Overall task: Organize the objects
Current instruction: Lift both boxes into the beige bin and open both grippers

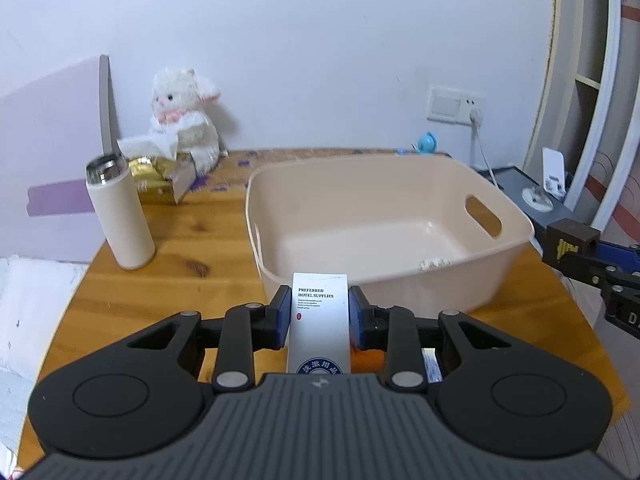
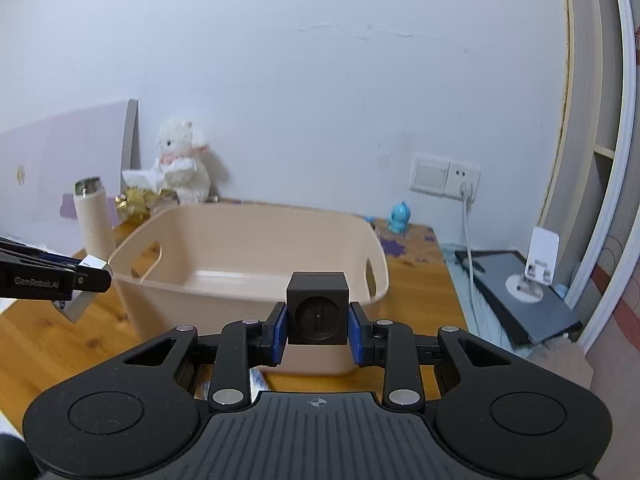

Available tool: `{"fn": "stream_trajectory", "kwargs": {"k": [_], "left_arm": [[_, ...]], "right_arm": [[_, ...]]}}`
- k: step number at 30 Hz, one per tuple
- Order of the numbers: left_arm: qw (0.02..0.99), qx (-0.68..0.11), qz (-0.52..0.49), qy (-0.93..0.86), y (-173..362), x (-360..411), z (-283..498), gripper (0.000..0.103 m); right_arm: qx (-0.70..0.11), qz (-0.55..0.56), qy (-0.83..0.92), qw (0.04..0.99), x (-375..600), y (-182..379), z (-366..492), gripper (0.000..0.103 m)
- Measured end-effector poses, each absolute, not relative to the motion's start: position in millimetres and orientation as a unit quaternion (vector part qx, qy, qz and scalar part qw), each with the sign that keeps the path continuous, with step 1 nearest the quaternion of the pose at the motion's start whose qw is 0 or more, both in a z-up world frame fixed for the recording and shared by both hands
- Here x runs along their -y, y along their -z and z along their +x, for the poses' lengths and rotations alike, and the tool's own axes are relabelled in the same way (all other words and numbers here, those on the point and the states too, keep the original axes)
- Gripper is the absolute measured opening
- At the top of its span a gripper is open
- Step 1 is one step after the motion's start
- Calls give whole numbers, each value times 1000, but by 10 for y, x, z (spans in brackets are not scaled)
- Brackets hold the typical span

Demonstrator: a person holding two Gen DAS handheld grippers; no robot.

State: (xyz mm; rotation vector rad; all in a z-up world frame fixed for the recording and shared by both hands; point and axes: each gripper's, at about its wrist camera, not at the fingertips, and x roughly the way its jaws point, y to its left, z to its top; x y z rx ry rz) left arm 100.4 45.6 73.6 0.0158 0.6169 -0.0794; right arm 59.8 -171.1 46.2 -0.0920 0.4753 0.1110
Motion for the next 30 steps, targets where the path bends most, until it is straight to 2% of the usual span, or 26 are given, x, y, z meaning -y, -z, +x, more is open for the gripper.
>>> {"fn": "stream_trajectory", "kwargs": {"k": [12, 25, 30], "left_arm": [[955, -295, 8, 26, -813, -416, 1611, 32], [930, -367, 13, 22, -346, -349, 2217, 32], [929, -365, 56, 17, -275, -241, 2297, 32]], "right_arm": [[-221, -45, -53, 973, 1625, -555, 1045, 28], [-251, -62, -37, 965, 1400, -345, 1656, 28], [-278, -70, -35, 958, 1326, -152, 1858, 28]]}}
